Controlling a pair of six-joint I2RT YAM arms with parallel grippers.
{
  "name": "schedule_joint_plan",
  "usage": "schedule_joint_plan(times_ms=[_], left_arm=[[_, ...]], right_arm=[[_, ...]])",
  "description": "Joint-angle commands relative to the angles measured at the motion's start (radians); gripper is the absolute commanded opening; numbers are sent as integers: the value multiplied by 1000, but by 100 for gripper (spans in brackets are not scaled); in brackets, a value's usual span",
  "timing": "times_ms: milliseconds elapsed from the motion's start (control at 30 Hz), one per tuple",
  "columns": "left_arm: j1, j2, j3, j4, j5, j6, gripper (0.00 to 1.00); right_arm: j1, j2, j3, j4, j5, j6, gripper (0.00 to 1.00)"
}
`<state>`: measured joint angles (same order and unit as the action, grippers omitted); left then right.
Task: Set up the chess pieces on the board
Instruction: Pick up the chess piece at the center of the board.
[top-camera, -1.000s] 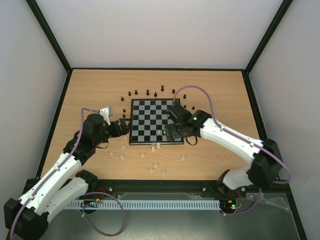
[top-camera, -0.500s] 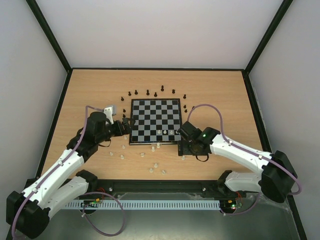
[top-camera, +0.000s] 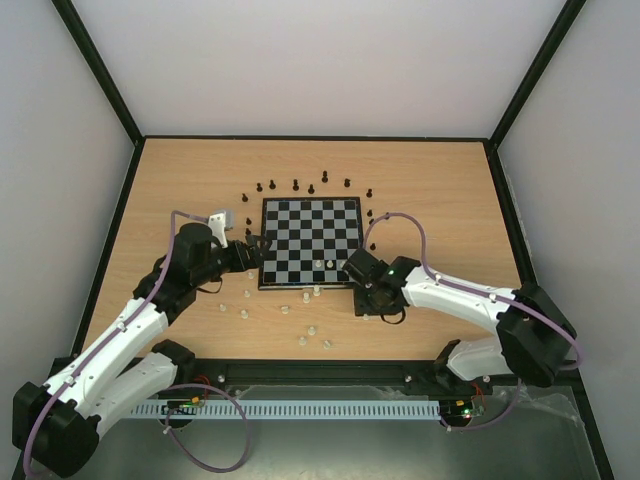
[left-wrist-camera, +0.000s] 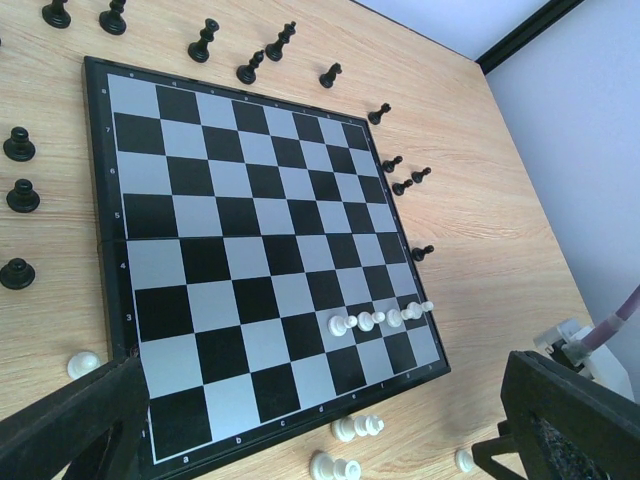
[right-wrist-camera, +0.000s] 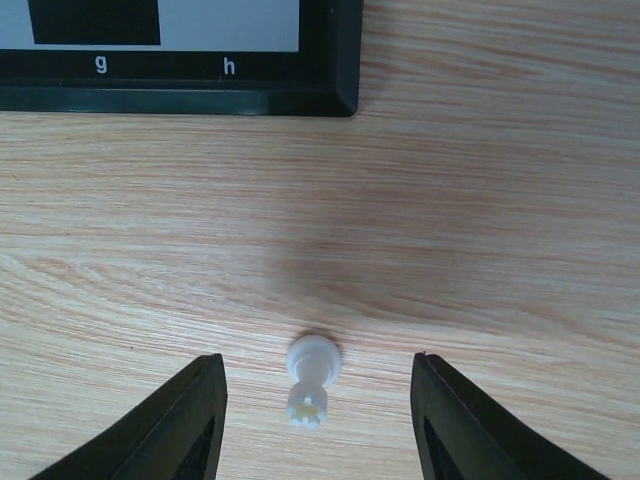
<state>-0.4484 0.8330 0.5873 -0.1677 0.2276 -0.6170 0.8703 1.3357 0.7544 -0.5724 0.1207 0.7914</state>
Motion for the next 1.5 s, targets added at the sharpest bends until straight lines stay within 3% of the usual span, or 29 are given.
schedule_joint_plan(times_ms=[0,133,600,800,1167,1467], left_arm=[[6,-1,-11,22,9,-2,99],[5,7,-14,27,9,-4,99],[5,-2,-20,21,4,-6,99],[5,-3,-21,20,5,-6,99],[5,1,-18,23,6,-7,100],[5,-3,-16,13,-7,-7,99]], right_arm=[[25,25,-10,-20,4,9,51],[48,49,-12,-21,4,15,49],[57,72,-16,-15,11,23,25],[58,68,-18,-23,11,23,23],[58,77,-10,-41,17,15,10],[58,54,149,-166,90,-25,9]])
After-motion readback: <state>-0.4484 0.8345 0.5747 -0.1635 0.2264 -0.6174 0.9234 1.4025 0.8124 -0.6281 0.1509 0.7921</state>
